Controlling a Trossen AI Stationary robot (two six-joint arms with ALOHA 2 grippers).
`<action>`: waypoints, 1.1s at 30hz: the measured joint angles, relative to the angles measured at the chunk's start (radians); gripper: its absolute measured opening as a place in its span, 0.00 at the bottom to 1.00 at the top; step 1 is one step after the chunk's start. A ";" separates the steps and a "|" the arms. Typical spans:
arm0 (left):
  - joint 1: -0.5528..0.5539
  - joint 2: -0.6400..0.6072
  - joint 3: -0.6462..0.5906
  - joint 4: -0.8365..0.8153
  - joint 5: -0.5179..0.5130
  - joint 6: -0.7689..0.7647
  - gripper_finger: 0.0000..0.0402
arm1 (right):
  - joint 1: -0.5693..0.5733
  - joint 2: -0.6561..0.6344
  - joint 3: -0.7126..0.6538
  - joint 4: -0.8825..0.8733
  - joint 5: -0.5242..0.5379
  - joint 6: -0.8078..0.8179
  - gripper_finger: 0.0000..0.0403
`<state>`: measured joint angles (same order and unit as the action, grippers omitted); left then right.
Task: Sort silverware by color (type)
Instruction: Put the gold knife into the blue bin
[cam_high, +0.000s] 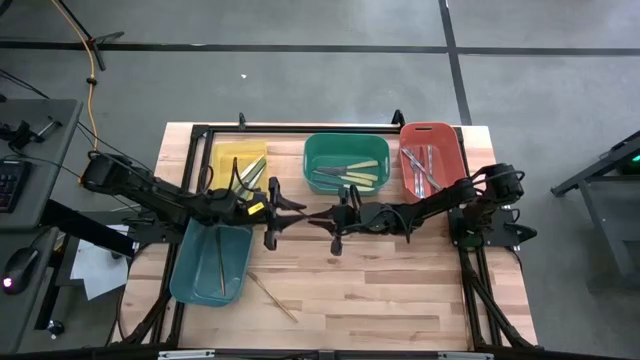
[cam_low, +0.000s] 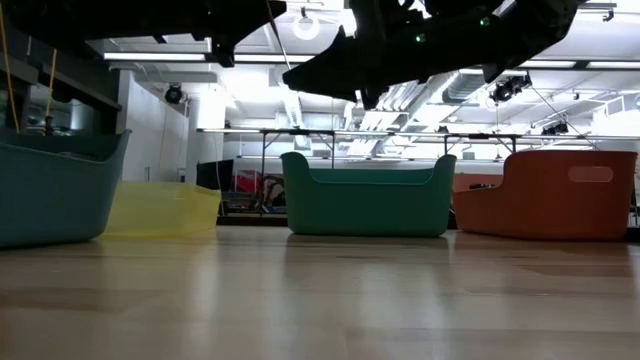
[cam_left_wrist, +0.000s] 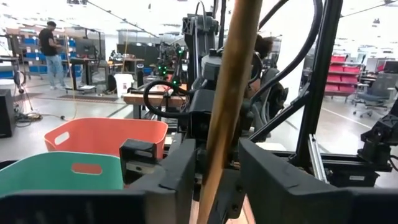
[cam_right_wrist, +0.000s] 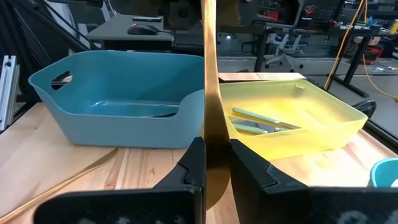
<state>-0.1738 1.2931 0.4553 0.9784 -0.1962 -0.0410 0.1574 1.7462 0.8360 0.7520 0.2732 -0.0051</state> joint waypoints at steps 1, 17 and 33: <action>0.000 -0.005 0.000 -0.008 0.000 0.000 0.26 | 0.000 0.000 0.000 0.000 0.000 0.000 0.07; 0.000 -0.013 0.000 -0.044 -0.018 -0.005 0.02 | 0.006 -0.001 0.000 -0.001 0.017 -0.011 0.37; -0.102 -0.377 0.000 -0.588 -0.254 0.026 0.02 | 0.033 -0.115 -0.102 -0.146 0.277 -0.080 0.55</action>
<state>-0.2755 0.9165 0.4553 0.3902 -0.4498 -0.0147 0.1907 1.6317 0.7337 0.6064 0.5498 -0.0848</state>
